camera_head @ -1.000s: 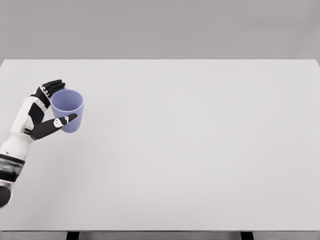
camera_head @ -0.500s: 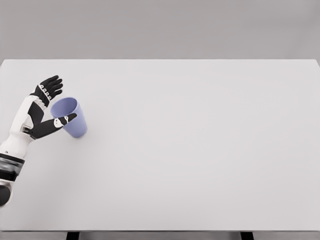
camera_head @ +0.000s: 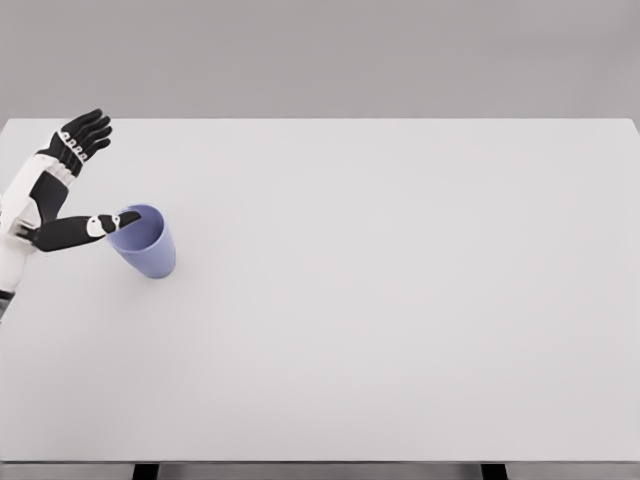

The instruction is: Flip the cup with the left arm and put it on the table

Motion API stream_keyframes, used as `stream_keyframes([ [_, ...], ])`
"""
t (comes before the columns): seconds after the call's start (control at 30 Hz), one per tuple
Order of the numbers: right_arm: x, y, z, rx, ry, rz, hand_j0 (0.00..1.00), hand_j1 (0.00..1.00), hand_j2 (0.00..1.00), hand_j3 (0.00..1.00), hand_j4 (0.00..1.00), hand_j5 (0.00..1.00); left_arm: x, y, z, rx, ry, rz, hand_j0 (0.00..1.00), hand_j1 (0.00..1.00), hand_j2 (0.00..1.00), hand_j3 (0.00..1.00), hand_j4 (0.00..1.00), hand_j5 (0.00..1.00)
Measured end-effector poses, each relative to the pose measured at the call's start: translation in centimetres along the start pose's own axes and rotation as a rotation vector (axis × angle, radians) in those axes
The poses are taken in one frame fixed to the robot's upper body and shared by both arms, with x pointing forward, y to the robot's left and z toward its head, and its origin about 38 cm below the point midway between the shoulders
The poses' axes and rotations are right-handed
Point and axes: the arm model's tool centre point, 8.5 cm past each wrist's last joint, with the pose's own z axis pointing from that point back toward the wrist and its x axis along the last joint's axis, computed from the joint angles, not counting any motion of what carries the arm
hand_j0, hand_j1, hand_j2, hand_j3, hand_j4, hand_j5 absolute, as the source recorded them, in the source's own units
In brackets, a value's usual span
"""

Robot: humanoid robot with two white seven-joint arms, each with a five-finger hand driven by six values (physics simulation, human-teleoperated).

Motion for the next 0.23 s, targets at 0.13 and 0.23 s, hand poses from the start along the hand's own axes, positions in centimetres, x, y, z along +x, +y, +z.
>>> stream_keyframes([
  [0.13,0.0,0.0,0.0,0.000,0.000,0.000,1.00,1.00,1.00,1.00,1.00,1.00,1.3,-1.0,-0.1,-0.339,-0.029,-0.061,1.00,1.00,1.00,1.00,1.00,1.00],
  [0.23,0.0,0.0,0.0,0.000,0.000,0.000,1.00,1.00,1.00,1.00,1.00,1.00,1.7,-1.7,0.1,-0.487,-0.032,-0.083,1.00,1.00,1.00,1.00,1.00,1.00],
])
